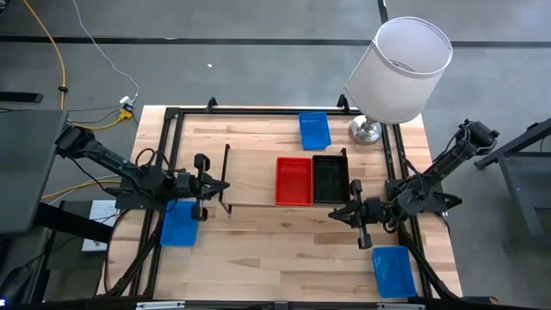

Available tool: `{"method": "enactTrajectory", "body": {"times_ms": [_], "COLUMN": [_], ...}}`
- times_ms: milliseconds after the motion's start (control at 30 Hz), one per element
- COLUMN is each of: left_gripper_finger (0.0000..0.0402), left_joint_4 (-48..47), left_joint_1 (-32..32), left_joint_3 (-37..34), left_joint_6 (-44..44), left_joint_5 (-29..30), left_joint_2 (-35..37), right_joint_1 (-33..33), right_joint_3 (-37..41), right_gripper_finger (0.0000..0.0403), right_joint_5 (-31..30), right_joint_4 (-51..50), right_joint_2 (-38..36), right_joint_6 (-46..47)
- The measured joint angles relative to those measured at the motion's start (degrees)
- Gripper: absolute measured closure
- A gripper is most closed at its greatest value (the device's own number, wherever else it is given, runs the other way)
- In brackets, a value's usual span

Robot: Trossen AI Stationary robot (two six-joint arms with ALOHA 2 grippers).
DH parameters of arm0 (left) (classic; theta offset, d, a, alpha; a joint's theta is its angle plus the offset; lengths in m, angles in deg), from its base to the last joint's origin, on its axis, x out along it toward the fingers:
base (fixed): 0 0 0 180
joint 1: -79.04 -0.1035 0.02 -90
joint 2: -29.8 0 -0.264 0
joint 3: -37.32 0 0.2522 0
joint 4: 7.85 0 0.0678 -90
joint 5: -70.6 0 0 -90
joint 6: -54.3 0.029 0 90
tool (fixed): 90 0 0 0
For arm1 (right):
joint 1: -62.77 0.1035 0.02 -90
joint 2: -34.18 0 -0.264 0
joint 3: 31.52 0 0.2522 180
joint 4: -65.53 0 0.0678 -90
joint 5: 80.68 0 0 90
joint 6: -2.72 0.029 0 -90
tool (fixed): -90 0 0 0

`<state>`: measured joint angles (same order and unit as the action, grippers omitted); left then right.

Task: Stack baskets on shelf by color
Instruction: Put the bottom right blue bin on the shelf

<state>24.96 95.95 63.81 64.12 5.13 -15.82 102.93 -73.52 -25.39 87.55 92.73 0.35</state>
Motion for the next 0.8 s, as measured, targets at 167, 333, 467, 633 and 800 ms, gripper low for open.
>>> {"method": "enactTrajectory", "body": {"times_ms": [167,333,467,633,800], "left_gripper_finger": [0.0398,0.0399,0.0399,0.0399,0.0399], "left_joint_4": [-0.01,-0.01,-0.01,-0.01,-0.01], "left_joint_1": [0.0,-0.01,-0.01,-0.01,-0.02], "left_joint_3": [0.0,0.0,0.0,0.0,0.0], "left_joint_6": [0.05,1.33,1.31,0.87,0.87], "left_joint_5": [0.02,0.07,0.07,0.07,0.07], "left_joint_2": [0.0,0.0,0.0,0.0,0.0], "right_joint_1": [1.91,5.97,8.51,11.9,16.68], "right_joint_3": [-6.69,-20.94,-32.01,-40.43,-41.85], "right_gripper_finger": [0.0403,0.0403,0.0403,0.0403,0.0403], "right_joint_5": [-1.46,-6.69,-1.68,9.68,17.65], "right_joint_4": [-13.84,-39.55,-60.37,-75.63,-77.5], "right_joint_2": [0.43,5.35,11.74,20.47,28.32], "right_joint_6": [0.56,12.97,33.87,62.41,85.74]}}
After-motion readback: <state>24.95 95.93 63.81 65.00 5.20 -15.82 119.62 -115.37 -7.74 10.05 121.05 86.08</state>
